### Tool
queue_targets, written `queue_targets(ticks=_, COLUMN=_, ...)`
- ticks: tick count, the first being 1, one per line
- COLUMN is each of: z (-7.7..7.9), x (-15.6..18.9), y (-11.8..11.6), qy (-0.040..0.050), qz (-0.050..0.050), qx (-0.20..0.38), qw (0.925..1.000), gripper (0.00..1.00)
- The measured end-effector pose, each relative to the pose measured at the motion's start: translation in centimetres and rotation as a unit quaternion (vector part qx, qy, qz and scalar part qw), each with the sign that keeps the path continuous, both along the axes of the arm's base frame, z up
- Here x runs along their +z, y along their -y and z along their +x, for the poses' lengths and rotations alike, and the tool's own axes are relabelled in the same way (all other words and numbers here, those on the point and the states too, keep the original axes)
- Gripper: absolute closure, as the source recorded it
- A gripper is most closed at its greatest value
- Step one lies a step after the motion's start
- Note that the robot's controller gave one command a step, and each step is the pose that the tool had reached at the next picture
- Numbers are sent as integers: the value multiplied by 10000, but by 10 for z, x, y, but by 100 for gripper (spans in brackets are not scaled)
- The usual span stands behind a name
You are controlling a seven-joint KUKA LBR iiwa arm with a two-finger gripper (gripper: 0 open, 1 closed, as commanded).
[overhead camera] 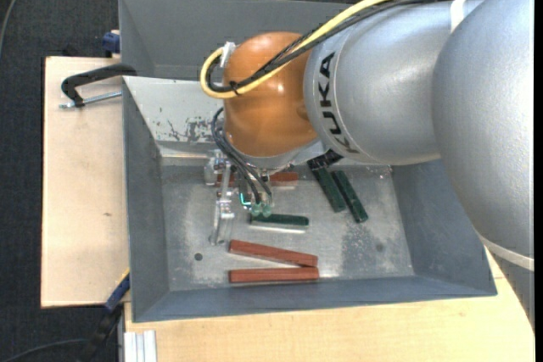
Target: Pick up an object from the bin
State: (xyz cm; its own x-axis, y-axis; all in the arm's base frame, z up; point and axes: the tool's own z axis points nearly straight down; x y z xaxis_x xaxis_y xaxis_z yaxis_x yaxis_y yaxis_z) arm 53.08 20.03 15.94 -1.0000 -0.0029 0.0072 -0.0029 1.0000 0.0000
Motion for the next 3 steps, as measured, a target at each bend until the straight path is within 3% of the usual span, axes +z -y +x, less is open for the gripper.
queue_targets(ticks=1, z=-24, x=-50, y=78, qy=12, qz=-6, qx=1349, qw=9909, gripper=0)
queue_targets(ticks=2, z=-33, x=-90, y=74, qy=22, qz=11, qx=1842, qw=9829, gripper=0)
queue_targets(ticks=3, z=36, x=-88, y=131, qy=81, qz=-4, qx=2738, qw=9618, gripper=0)
